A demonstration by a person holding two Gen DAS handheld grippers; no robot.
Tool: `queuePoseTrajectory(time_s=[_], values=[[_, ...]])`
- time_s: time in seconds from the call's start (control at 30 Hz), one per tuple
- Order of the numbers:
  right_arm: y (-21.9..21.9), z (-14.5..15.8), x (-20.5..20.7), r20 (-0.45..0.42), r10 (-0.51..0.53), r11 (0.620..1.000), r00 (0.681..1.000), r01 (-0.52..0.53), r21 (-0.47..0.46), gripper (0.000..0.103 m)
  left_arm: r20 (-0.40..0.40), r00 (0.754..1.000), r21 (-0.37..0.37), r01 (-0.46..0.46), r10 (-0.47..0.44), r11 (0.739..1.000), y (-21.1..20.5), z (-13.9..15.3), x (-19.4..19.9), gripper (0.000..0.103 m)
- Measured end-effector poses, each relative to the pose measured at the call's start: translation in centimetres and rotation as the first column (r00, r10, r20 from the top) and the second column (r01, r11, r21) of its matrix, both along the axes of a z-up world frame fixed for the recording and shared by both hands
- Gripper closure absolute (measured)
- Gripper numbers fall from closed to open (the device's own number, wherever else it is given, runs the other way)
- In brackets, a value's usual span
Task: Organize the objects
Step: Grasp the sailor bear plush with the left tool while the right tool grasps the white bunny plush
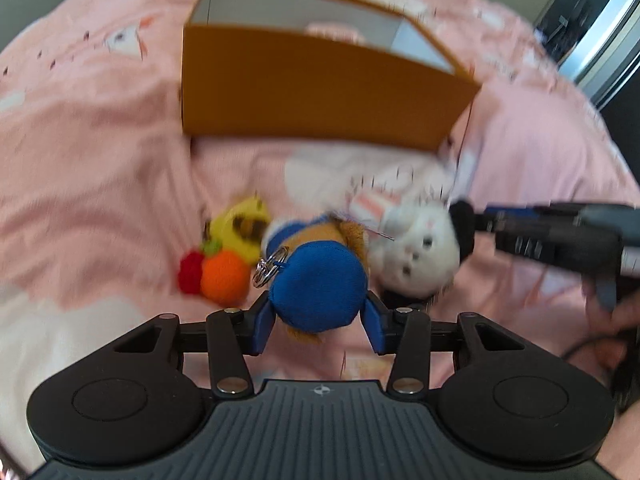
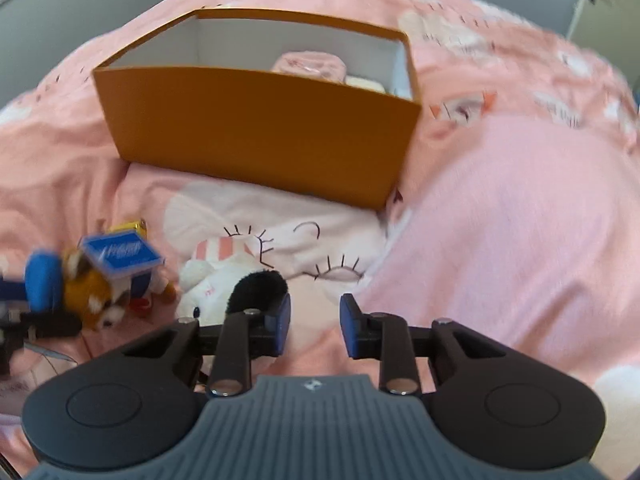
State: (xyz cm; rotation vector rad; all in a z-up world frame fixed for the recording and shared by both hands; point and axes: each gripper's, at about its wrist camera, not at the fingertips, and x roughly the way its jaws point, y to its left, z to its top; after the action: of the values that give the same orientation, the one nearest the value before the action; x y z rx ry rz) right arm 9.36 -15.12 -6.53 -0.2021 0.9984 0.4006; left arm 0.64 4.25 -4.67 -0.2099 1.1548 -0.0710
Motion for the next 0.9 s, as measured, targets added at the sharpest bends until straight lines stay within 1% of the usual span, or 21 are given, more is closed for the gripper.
queuePoseTrajectory(time_s=[0.07,0.13,0.2,0.27,0.3,0.37,0.4,0.43,0.5,0.53,0.6,0.67,0.73,0.8,0.83,0.9], values=[[-0.3,0.3,0.1,-0.004,-0.004,1.000,1.000,0.004,0.021,0.072,-0.030,1.000,0.008,0.004,-0.004,1.000,0.0,-0.1,-0.4,0.050],[0.0,0.8,-0.3,0.029,0.013,1.000,1.000,-0.013,0.023,0.072,-0.033,0.999,0.014,0.012,-0.012,1.000,0.0,0.1,-1.0,0.047],[0.5,1.5,-0.8,0.071,0.045,0.999,0.996,-0.047,0.023,0.071,-0.014,1.000,-0.001,0.019,-0.019,1.000,0.2,0.8,-1.5,0.044],[0.7,2.1,-1.3,0.092,0.088,0.994,0.992,-0.093,0.051,0.068,0.007,1.000,-0.033,0.020,-0.020,0.999,0.4,1.6,-1.8,0.042],[0.8,2.3,-1.5,0.093,0.109,0.991,0.990,-0.115,0.068,0.064,0.020,1.000,-0.056,0.018,-0.017,0.998,0.5,2.0,-1.8,0.040],[1.2,2.5,-1.7,0.083,0.149,0.983,0.985,-0.157,0.097,0.061,0.050,0.999,-0.084,0.012,-0.008,0.996,0.4,2.5,-1.5,0.038],[1.4,2.4,-1.8,0.079,0.165,0.980,0.983,-0.173,0.103,0.059,0.072,0.997,-0.078,0.021,-0.015,0.997,0.1,2.8,-1.3,0.038],[1.6,2.4,-1.9,0.079,0.178,0.977,0.981,-0.185,0.104,0.058,0.090,0.995,-0.056,0.034,-0.029,0.998,-0.5,3.0,-1.0,0.038],[2.0,2.5,-2.1,0.087,0.195,0.974,0.977,-0.203,0.100,0.058,0.116,0.990,0.023,0.083,-0.086,0.996,-2.0,3.3,-0.5,0.038],[2.0,2.5,-2.2,0.094,0.200,0.972,0.975,-0.209,0.104,0.058,0.116,0.987,0.058,0.108,-0.114,0.992,-2.6,3.2,-0.2,0.038],[1.9,2.8,-2.2,0.095,0.207,0.967,0.974,-0.219,0.134,0.058,0.080,0.985,0.099,0.145,-0.153,0.984,-3.6,2.5,0.5,0.038],[1.8,3.2,-2.1,0.078,0.209,0.958,0.975,-0.220,0.181,0.058,0.032,0.986,0.099,0.160,-0.164,0.982,-3.9,1.4,1.1,0.038],[2.1,3.3,-2.1,0.061,0.225,0.949,0.972,-0.233,0.214,0.057,0.003,0.990,0.092,0.141,-0.142,0.986,-3.7,0.5,1.6,0.039],[2.9,3.2,-2.0,0.046,0.249,0.944,0.967,-0.253,0.214,0.056,-0.026,0.992,0.111,0.124,-0.122,0.986,-3.5,-0.4,1.8,0.039],[3.4,2.9,-1.9,0.037,0.260,0.943,0.965,-0.262,0.203,0.052,-0.037,0.992,0.121,0.125,-0.122,0.985,-3.6,-0.7,1.9,0.039],[4.4,2.1,-1.8,0.016,0.273,0.950,0.962,-0.272,0.156,0.050,-0.051,0.992,0.137,0.123,-0.117,0.983,-3.4,-1.2,1.8,0.039]])
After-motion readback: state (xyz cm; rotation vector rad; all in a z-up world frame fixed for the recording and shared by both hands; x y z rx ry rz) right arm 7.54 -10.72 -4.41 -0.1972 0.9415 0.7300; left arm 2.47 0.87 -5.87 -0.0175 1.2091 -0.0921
